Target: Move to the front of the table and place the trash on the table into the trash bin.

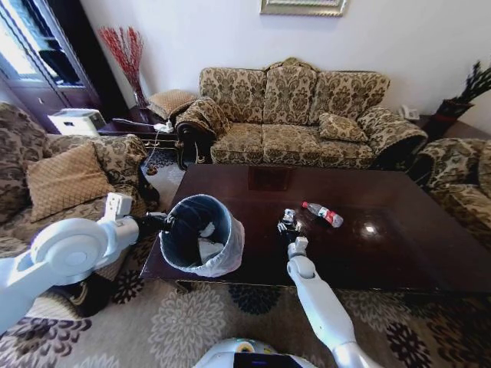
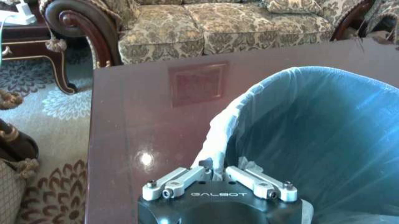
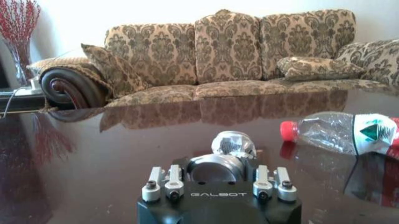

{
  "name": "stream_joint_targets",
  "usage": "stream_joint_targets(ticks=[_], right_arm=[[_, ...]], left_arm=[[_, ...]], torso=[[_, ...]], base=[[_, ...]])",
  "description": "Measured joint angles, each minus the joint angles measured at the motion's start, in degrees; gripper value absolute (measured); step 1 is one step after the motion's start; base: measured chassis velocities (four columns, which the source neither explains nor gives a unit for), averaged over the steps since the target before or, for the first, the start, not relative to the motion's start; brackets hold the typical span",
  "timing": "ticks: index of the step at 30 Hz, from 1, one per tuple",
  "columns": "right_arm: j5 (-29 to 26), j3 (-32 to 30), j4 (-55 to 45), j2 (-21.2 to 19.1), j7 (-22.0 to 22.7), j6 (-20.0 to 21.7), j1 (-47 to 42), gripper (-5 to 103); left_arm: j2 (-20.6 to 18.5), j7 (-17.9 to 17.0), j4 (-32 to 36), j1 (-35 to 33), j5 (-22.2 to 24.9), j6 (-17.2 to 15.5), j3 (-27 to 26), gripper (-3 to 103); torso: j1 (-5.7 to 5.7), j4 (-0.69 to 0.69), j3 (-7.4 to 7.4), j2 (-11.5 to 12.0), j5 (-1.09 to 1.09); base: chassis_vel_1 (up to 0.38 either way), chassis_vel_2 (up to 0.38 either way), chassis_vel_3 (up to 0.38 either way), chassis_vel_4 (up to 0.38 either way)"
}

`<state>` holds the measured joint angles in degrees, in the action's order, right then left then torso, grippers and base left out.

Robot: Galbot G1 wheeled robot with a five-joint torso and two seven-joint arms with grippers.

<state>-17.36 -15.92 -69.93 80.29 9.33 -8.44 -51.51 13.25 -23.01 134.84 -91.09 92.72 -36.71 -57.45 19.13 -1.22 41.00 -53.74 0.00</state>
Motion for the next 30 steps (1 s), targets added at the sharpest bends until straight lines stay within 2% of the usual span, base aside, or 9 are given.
stream_joint_targets(ticks=[2,11,14,15,17,18,21,25,30], right_arm=[[0.07,0.01,-0.06,-0.18,0.01,-0.01,-0.07,49],[-0.89,-0.33,-5.48,-1.98,-0.97,-0.63,-2.33,47],[-5.52,0.71,-22.93,-4.28,-6.10,-0.38,-5.67,47],[-5.52,0.71,-22.93,-4.28,-6.10,-0.38,-5.67,47],[-8.56,3.08,-36.94,-6.19,-9.06,1.61,-6.81,47],[-8.56,3.08,-36.94,-6.19,-9.06,1.61,-6.81,47],[-12.35,7.82,-52.29,-8.95,-11.91,4.26,-6.53,47],[-12.79,12.16,-60.05,-10.99,-15.85,5.00,-6.70,47],[-11.84,16.81,-62.70,-12.91,-17.86,5.09,-8.65,47]], left_arm=[[0.05,0.00,-0.02,0.00,0.01,0.00,-0.03,0],[0.27,-0.03,0.20,-0.05,0.03,0.00,-0.17,0],[-0.07,-0.10,0.12,-0.14,0.04,-0.01,-0.05,0],[-0.07,-0.10,0.12,-0.14,0.04,-0.01,-0.05,0],[-0.77,-0.18,0.01,-0.32,0.10,-0.04,0.18,0],[-0.77,-0.18,0.01,-0.32,0.10,-0.04,0.18,0],[-3.17,-0.27,-0.26,-0.52,0.82,-0.27,0.17,0],[-4.23,-0.45,-0.42,-0.06,1.48,-0.26,0.07,0],[-4.31,-0.53,-0.20,-0.04,1.63,-0.25,0.01,0]], torso=[[0.00,0.00,0.00,0.00,0.00],[0.00,0.00,0.00,0.00,-0.02],[0.01,0.01,0.00,0.00,0.00],[0.01,0.01,0.00,0.00,0.00],[0.00,-0.02,0.00,0.00,0.02],[0.00,-0.02,0.00,0.00,0.02],[-0.01,-0.02,-0.01,-0.01,0.01],[0.00,0.00,0.00,0.00,-0.02],[0.00,0.01,0.00,0.00,-0.02]], base=[[0.000,0.000,0.000,0.000],[0.000,0.000,0.000,0.000],[0.000,0.000,0.000,0.000],[0.000,0.000,0.000,0.000],[0.000,0.000,0.000,0.000],[0.000,0.000,0.000,0.000],[0.000,0.000,0.000,0.000],[0.000,0.000,0.000,0.000],[0.000,0.000,0.000,0.000]])
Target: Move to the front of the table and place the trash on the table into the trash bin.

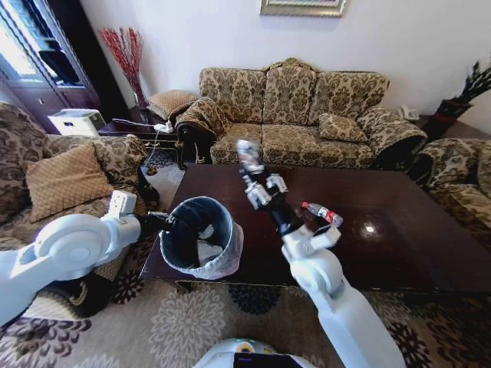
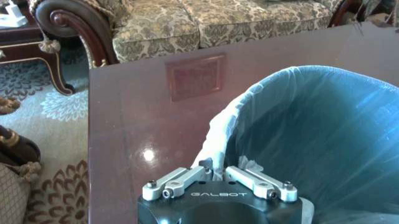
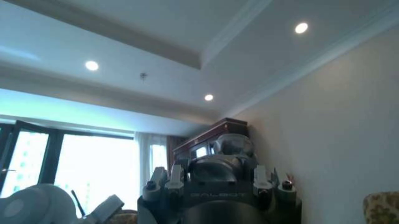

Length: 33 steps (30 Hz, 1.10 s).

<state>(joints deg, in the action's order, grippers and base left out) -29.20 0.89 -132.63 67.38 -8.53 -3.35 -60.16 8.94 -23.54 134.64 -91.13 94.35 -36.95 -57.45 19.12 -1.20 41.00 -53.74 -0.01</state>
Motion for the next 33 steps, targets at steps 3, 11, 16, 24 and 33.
stream_joint_targets(ticks=[3,11,16,24,33], right_arm=[[2.32,2.54,0.85,-0.63,-0.52,0.07,-0.50,47],[4.95,5.10,4.04,-0.55,0.60,2.02,-0.93,54],[4.99,5.29,3.79,-0.72,0.70,2.45,-1.12,70],[7.33,-0.14,2.24,2.30,9.71,1.74,-3.16,96],[3.53,-15.68,13.29,4.00,20.86,1.45,-7.66,100]], left_arm=[[-0.01,-0.05,0.34,-0.05,0.11,0.00,-0.02,0],[0.55,-0.50,1.16,-0.01,0.30,0.01,-0.27,0],[0.89,-0.56,1.24,0.00,0.41,0.01,-0.45,0],[1.69,-0.57,1.25,-0.04,0.39,0.01,-0.44,0],[3.44,-0.46,1.51,-0.47,-0.69,-0.06,-0.43,0]], torso=[[-0.01,-0.02,-0.01,0.00,0.02],[0.01,-0.01,0.01,0.00,0.01],[0.00,-0.02,0.00,0.00,0.01],[0.00,-0.01,0.00,0.00,0.00],[0.00,-0.01,0.00,0.00,-0.01]], base=[[0.000,0.000,0.000,0.000],[0.000,0.000,0.000,0.000],[0.000,0.000,0.000,0.000],[0.000,0.000,0.000,0.000],[0.000,0.000,0.000,0.000]])
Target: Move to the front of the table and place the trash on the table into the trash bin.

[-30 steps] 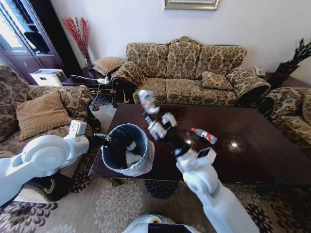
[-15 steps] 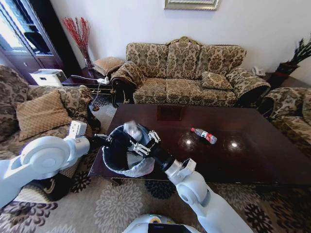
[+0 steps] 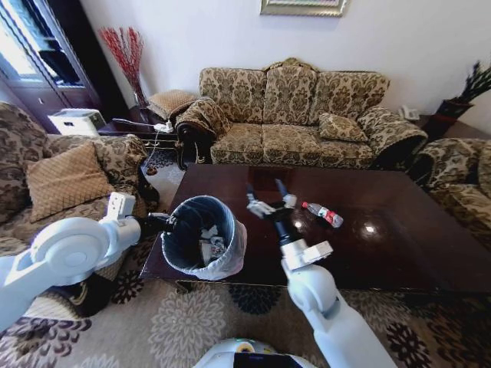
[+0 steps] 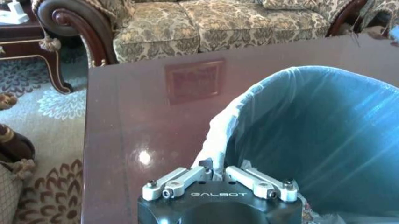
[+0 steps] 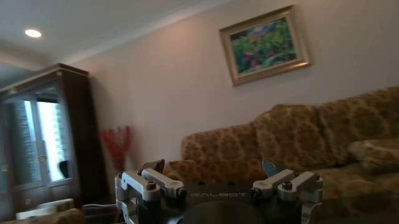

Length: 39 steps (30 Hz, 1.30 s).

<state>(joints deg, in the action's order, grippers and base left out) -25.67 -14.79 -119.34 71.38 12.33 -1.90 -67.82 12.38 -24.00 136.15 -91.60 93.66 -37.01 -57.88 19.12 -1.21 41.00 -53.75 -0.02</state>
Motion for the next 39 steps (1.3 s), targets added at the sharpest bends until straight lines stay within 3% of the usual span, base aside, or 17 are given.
stream_joint_targets(ticks=[8,19,23,26,29,32,36,39], right_arm=[[-2.56,-8.36,10.72,-1.51,-1.13,-2.15,0.39,100],[-4.76,-6.24,17.75,-0.89,0.02,-1.88,3.60,100],[-0.62,-6.23,25.26,-0.64,1.10,-3.60,5.53,100],[2.25,-7.07,30.89,-1.10,-0.80,-3.65,6.35,100],[1.44,-6.88,31.97,-1.90,-3.02,-2.64,5.90,100],[0.09,-6.47,32.07,-2.77,-8.33,-2.13,4.42,100],[1.95,-5.97,33.14,-2.65,-9.99,-2.63,4.55,100],[3.74,-5.84,34.14,-2.62,-9.85,-2.68,4.93,100]], left_arm=[[2.43,0.36,0.08,-0.61,-1.79,-0.19,0.27,0],[5.66,1.03,0.24,-1.36,-3.78,-0.41,0.60,0],[6.39,1.53,0.07,-1.51,-4.66,-0.45,0.56,0],[6.65,1.73,0.30,-1.51,-4.87,-0.46,0.56,0],[6.77,1.80,0.42,-1.50,-4.90,-0.46,0.58,0],[6.72,1.80,0.36,-1.55,-4.95,-0.47,0.58,0],[6.41,1.75,0.35,-1.52,-4.97,-0.48,0.57,0],[6.32,1.75,0.48,-1.54,-4.94,-0.48,0.56,0]], torso=[[0.00,-0.02,0.00,0.00,0.03],[0.00,-0.01,0.00,0.01,-0.01],[0.06,0.02,0.03,0.03,0.01],[0.07,0.03,0.03,0.04,-0.07],[0.05,0.03,0.03,0.03,-0.03],[-0.05,-0.03,-0.02,0.00,0.07],[-0.05,-0.10,-0.02,0.00,0.04],[-0.04,-0.06,-0.02,0.00,0.06]], base=[[-0.040,-0.002,0.046,0.016],[-0.269,-0.059,0.282,0.056],[-0.373,-0.125,0.358,0.129],[-0.238,-0.105,0.203,0.090],[-0.089,-0.064,0.071,0.044],[0.031,0.001,-0.013,0.002],[0.115,0.029,-0.050,0.004],[0.064,0.024,-0.020,0.003]])
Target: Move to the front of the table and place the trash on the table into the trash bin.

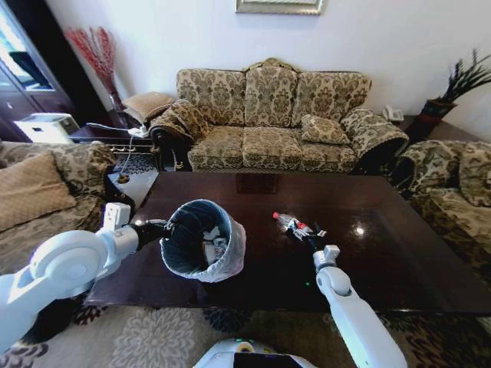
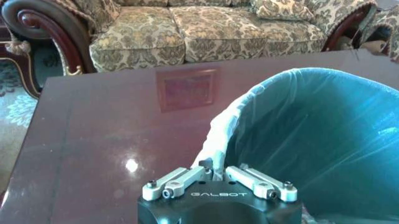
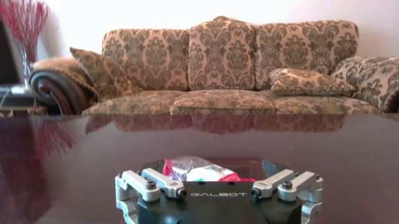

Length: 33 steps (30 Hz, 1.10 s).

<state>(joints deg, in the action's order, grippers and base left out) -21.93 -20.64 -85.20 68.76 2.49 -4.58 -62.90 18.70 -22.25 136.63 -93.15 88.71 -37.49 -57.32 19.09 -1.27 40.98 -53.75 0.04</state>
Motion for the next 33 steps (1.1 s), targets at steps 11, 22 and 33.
stream_joint_targets(ticks=[11,22,33], right_arm=[[2.35,0.25,6.05,-0.86,-0.52,0.47,1.97,89],[2.34,0.79,6.35,-0.29,-0.61,-0.36,2.24,51],[0.41,0.25,-0.66,0.32,-0.39,-0.79,0.41,28]], left_arm=[[0.30,-0.01,0.04,-0.06,-0.04,0.00,0.29,0],[-0.07,0.02,-0.30,-0.01,-0.04,0.06,0.27,0],[-1.69,0.03,-0.61,0.26,0.52,0.13,0.05,0]], torso=[[0.04,0.03,0.02,0.01,-0.03],[0.04,0.07,0.02,0.01,-0.03],[0.04,0.05,0.02,0.01,-0.03]], base=[[-0.020,-0.005,0.003,-0.003],[0.000,0.000,0.000,0.000],[0.000,0.000,0.000,0.000]])
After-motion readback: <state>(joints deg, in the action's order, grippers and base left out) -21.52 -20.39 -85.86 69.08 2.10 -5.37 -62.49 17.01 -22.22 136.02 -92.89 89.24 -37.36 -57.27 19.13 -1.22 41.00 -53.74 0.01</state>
